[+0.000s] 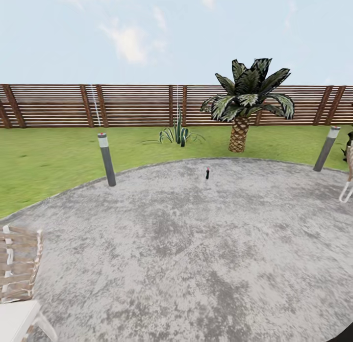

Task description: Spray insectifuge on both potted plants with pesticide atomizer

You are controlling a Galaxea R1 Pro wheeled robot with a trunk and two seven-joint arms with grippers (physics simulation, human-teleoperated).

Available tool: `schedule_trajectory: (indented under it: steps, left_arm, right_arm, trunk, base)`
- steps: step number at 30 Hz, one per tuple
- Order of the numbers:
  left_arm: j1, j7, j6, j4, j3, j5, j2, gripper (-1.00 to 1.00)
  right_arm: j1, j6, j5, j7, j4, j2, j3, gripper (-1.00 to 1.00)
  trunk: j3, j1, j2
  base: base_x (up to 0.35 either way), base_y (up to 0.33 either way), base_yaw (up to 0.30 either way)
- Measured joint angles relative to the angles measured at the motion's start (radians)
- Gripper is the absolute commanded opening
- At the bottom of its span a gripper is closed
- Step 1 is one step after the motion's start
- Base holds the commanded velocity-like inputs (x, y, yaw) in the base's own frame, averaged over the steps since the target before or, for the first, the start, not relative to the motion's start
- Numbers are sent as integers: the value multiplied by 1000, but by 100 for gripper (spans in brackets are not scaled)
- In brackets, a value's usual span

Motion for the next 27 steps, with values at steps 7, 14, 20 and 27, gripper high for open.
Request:
schedule_trajectory:
  steps: [7,14,20,27]
  left_arm:
    - [0,0,0,0,0,0,0,100]
    - [0,0,0,1,0,0,0,100]
    - [0,0,0,0,0,0,0,100]
    - [0,0,0,1,0,0,0,100]
  right_arm:
    - [0,0,0,0,0,0,0,100]
    - [0,0,0,0,0,0,0,100]
    - [0,0,0,1,0,0,0,100]
    - [0,0,0,1,0,0,0,100]
  trunk:
    - [0,0,0]
    - [0,0,0]
    - [0,0,0]
    - [0,0,0]
  base:
    - [338,0,0]
    - [338,0,0]
    - [338,0,0]
    - [338,0,0]
